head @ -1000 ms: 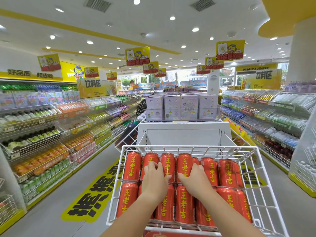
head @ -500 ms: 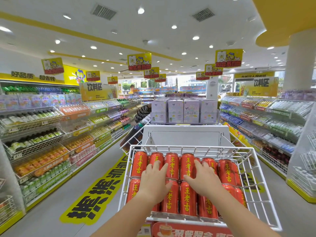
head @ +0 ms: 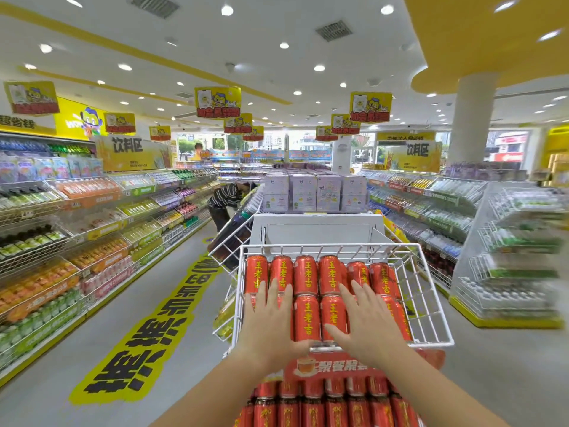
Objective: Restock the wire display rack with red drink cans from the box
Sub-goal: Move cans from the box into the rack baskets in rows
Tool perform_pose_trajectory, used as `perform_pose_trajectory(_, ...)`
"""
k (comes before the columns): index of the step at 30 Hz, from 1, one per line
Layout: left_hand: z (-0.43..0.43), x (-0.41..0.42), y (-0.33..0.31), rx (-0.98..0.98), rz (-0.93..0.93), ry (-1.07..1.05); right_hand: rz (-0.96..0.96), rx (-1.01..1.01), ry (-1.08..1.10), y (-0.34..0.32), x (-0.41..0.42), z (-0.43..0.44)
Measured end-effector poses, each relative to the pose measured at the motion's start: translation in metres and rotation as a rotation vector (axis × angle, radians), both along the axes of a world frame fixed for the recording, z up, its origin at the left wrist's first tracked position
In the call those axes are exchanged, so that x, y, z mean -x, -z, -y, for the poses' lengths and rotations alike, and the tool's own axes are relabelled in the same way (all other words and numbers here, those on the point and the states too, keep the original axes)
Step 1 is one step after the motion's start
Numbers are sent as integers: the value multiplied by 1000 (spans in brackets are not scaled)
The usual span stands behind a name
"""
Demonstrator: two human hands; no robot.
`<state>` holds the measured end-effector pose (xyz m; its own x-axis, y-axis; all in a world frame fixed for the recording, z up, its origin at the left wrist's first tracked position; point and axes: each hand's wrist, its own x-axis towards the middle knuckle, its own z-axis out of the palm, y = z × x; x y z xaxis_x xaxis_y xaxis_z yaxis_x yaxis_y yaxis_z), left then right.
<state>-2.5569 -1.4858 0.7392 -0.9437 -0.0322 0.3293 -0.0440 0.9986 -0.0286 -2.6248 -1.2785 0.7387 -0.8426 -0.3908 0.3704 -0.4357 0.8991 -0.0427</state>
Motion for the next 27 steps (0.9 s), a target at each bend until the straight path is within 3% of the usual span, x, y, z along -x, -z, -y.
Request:
perform_pose_trajectory(11, -69, -85, 35, 66, 73, -47, -16, -72, -107, 37, -54, -72)
perform_pose_trajectory(27, -234, -94, 99, 107, 245, -166, 65, -70, -240, 101, -59, -247)
